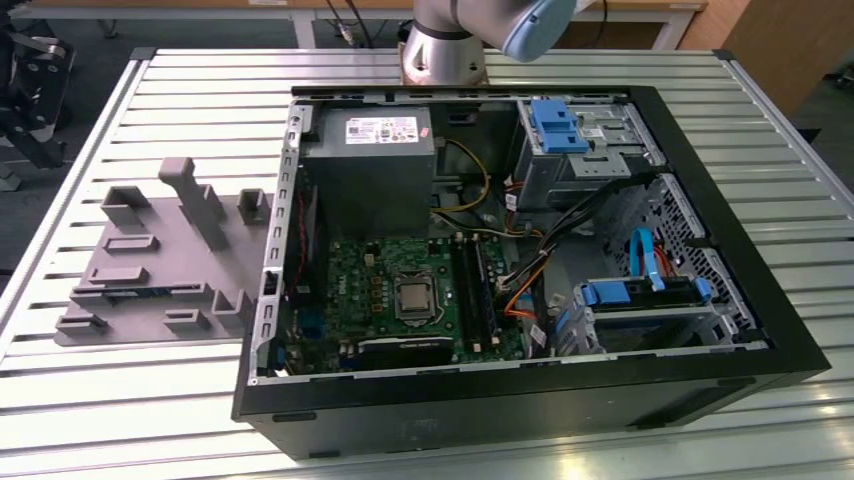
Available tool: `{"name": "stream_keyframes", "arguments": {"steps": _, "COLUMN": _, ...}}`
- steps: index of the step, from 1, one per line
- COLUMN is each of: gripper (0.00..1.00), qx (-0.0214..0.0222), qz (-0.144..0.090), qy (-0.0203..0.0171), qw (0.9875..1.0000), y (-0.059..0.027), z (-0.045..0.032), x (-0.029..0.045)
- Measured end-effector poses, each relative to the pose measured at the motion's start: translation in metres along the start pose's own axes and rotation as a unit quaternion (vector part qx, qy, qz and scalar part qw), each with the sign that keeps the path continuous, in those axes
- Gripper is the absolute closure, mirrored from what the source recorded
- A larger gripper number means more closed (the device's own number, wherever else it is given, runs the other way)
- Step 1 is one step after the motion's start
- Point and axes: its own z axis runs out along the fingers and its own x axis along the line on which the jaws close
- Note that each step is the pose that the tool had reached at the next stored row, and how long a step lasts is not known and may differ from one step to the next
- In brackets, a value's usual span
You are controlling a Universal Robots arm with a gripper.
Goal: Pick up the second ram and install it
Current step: 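Pick up the second ram and move it above second insertion slot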
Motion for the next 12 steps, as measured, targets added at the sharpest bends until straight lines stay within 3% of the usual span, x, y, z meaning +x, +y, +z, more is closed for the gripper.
{"name": "stream_keyframes", "arguments": {"steps": 9, "gripper": 0.89, "qx": 0.0, "qz": -0.002, "qy": 0.0002, "qw": 1.0, "y": 0.0001, "z": -0.0001, "x": 0.0001}}
{"name": "stream_keyframes", "arguments": {"steps": 12, "gripper": 0.89, "qx": -0.0002, "qz": -0.012, "qy": 0.0007, "qw": 0.9999, "y": 0.0002, "z": -0.0002, "x": 0.0005}}
